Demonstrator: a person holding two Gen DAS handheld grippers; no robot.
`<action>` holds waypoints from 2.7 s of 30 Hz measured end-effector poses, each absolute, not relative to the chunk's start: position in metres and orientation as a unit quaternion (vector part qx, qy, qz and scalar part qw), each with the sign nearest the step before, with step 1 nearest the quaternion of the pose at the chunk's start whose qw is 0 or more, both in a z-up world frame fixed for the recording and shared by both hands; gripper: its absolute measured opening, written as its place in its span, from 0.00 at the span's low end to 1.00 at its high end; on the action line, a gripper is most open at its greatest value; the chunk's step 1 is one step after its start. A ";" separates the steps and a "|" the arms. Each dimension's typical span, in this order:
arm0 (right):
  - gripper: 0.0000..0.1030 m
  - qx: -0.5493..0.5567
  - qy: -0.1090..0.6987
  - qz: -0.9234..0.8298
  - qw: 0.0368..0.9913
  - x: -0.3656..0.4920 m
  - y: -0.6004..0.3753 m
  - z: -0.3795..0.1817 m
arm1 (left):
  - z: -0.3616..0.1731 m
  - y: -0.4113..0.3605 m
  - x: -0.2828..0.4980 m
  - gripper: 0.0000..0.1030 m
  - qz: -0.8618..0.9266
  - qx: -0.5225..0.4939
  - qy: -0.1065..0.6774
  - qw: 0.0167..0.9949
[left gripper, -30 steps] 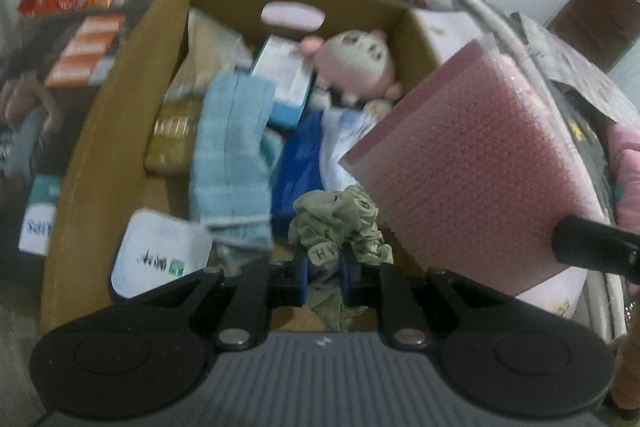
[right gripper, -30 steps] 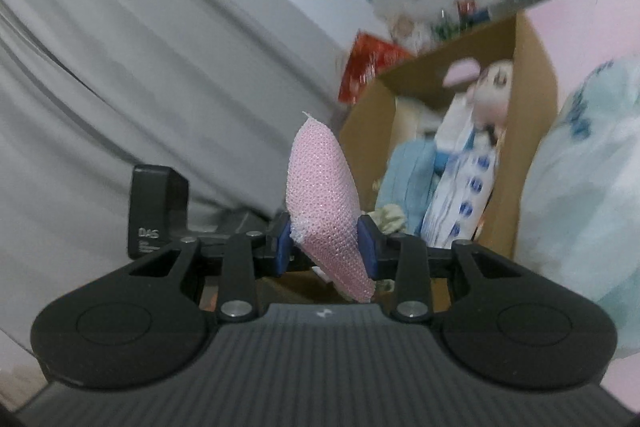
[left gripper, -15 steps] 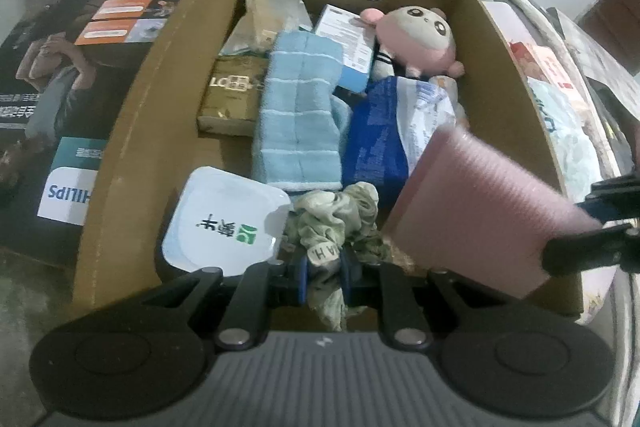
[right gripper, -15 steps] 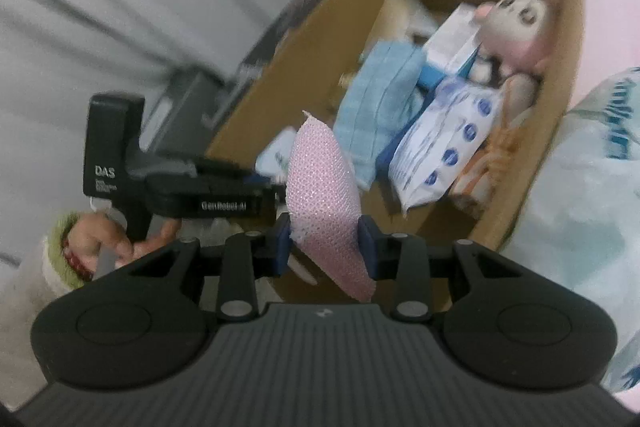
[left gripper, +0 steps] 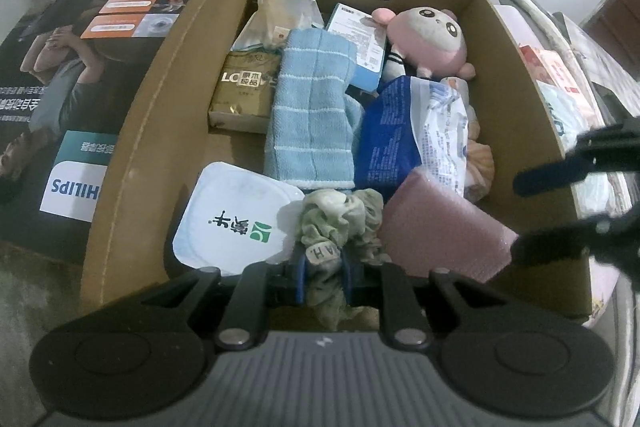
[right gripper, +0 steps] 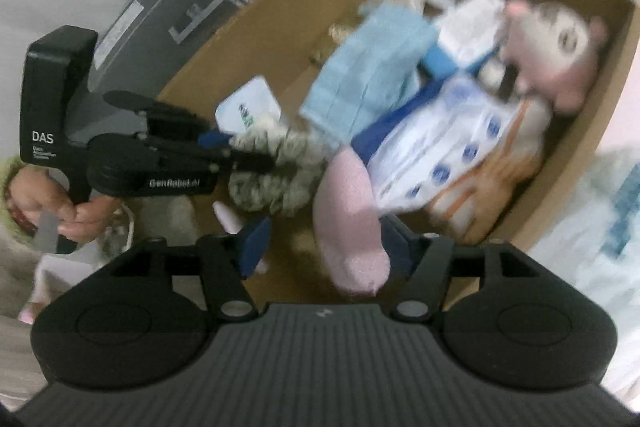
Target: Organize soft objects
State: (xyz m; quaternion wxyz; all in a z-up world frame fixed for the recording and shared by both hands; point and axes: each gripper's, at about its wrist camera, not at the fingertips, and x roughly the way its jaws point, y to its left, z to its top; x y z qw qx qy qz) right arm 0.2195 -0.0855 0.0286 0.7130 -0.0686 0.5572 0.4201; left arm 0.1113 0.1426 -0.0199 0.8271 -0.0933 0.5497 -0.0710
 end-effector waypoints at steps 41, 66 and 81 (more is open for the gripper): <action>0.41 0.127 0.436 0.408 0.792 0.187 -0.175 0.047 | 0.034 0.134 0.064 0.78 -0.107 -0.098 0.440 0.886; 0.99 0.012 0.251 -0.123 0.960 0.016 -0.262 0.038 | 0.061 0.072 -0.015 1.00 -0.093 0.017 0.340 0.936; 0.99 0.041 0.254 -0.140 0.956 -0.042 -0.234 0.048 | 0.050 0.059 -0.032 1.00 -0.048 0.029 0.360 0.931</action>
